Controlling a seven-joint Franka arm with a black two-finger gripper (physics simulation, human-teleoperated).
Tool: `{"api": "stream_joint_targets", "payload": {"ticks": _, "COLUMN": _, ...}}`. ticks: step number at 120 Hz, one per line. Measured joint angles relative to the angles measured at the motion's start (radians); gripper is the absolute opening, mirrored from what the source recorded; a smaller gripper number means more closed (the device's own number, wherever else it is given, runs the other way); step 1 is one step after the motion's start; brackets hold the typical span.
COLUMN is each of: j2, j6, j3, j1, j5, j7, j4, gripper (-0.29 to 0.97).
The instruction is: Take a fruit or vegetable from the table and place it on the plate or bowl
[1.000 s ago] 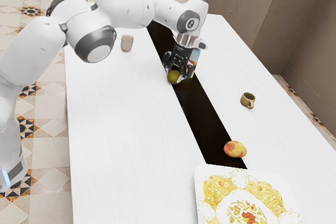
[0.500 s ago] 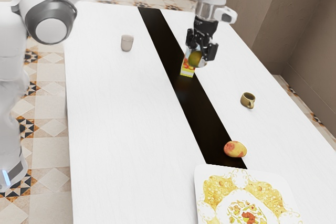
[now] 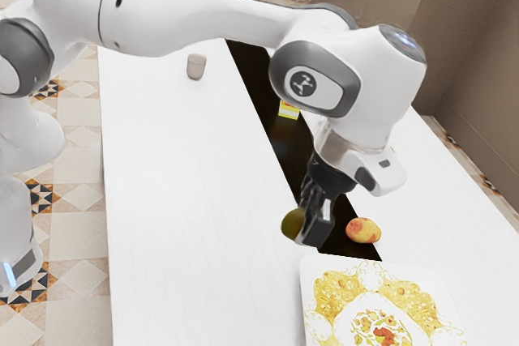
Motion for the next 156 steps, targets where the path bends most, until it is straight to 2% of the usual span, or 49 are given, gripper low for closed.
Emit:
{"api": "stream_joint_targets", "payload": {"ticks": 31, "j2": 0.095, "j6": 0.178, "j3": -0.022, "j1": 0.009, "j5": -0.093, "j7": -0.047, "j4": 0.002, "gripper": 0.26}}
{"api": "stream_joint_targets", "payload": {"ticks": 59, "j2": 0.107, "j6": 0.266, "j3": -0.021, "j1": 0.09, "j5": -0.108, "j7": -0.067, "j4": 0.002, "gripper": 0.27}}
{"api": "stream_joint_targets", "payload": {"ticks": 94, "j2": 0.121, "j6": 0.359, "j3": -0.022, "j1": 0.127, "j5": -0.113, "j7": -0.075, "j4": 0.003, "gripper": 0.27}}
{"api": "stream_joint_targets", "payload": {"ticks": 120, "j2": 0.153, "j6": 0.429, "j3": -0.022, "j1": 0.135, "j5": -0.152, "j7": -0.077, "j4": 0.004, "gripper": 0.28}}
{"api": "stream_joint_targets", "payload": {"ticks": 141, "j2": 0.175, "j6": 0.491, "j3": -0.022, "j1": 0.135, "j5": -0.204, "j7": -0.077, "j4": 0.004, "gripper": 0.52}}
{"api": "stream_joint_targets", "payload": {"ticks": 156, "j2": 0.146, "j6": 0.514, "j3": -0.019, "j1": 0.144, "j5": -0.231, "j7": -0.071, "j4": 0.003, "gripper": 0.61}}
